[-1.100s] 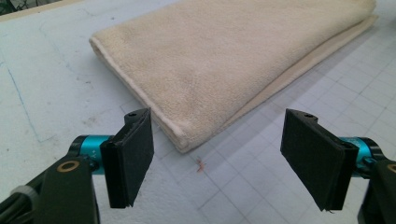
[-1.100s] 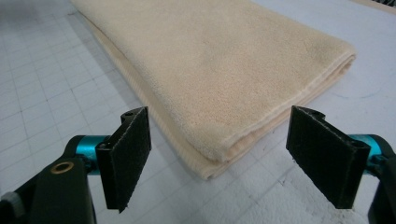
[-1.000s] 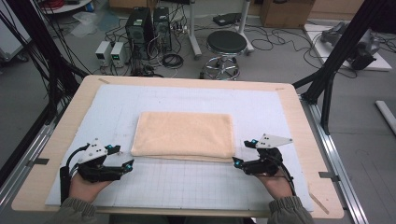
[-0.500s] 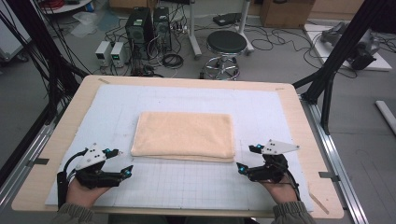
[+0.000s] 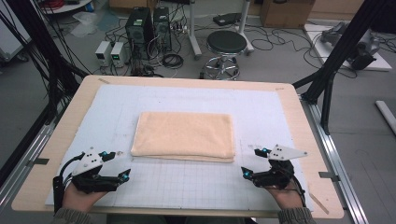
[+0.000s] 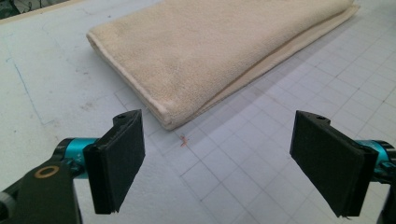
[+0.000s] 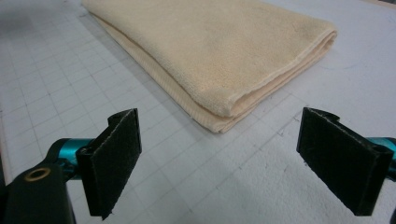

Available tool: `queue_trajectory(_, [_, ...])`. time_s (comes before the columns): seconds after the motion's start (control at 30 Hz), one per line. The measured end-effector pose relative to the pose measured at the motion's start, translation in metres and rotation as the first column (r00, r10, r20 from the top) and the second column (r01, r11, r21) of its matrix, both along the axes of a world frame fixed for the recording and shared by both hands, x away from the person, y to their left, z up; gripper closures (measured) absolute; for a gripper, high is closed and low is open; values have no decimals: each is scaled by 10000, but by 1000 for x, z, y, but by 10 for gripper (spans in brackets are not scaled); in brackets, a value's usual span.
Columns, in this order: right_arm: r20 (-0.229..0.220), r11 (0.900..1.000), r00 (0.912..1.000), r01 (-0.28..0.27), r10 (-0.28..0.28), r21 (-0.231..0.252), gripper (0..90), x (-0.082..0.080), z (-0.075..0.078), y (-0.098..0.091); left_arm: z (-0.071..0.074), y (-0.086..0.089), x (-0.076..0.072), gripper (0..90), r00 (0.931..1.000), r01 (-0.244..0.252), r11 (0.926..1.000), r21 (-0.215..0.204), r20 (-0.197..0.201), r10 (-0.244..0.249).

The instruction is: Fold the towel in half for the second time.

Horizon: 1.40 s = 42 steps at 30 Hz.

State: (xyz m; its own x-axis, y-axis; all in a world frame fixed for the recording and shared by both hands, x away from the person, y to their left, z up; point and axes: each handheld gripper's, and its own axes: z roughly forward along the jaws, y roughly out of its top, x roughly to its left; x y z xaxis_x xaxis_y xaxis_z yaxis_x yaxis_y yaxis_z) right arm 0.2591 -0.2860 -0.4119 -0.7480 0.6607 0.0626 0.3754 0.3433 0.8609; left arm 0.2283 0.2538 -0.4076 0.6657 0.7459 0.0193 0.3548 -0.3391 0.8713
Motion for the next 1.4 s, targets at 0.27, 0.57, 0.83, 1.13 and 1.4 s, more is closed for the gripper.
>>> queue_trajectory(0.27, [-7,10000,10000,32,-32,-3,132,-9,0,-5,0,5,-7,183,10000,-55,10000,14,33,55])
queue_trajectory(0.57, [-19,10000,10000,-1,2,26,127,-17,-1,-8,-2,9,-14,181,9999,-143,9999,-14,-20,143])
queue_trajectory(0.83, [51,10000,10000,-8,8,73,120,-20,-1,-8,-1,8,-18,130,9999,-67,10000,-2,90,67])
queue_trajectory(1.13, [154,9995,9997,204,-208,245,115,-22,1,-10,0,7,-20,65,9998,-147,9997,-197,162,151])
queue_trajectory(1.4, [150,9997,9997,179,-182,194,115,-23,0,-11,0,9,-20,65,9998,-193,9994,-272,97,195])
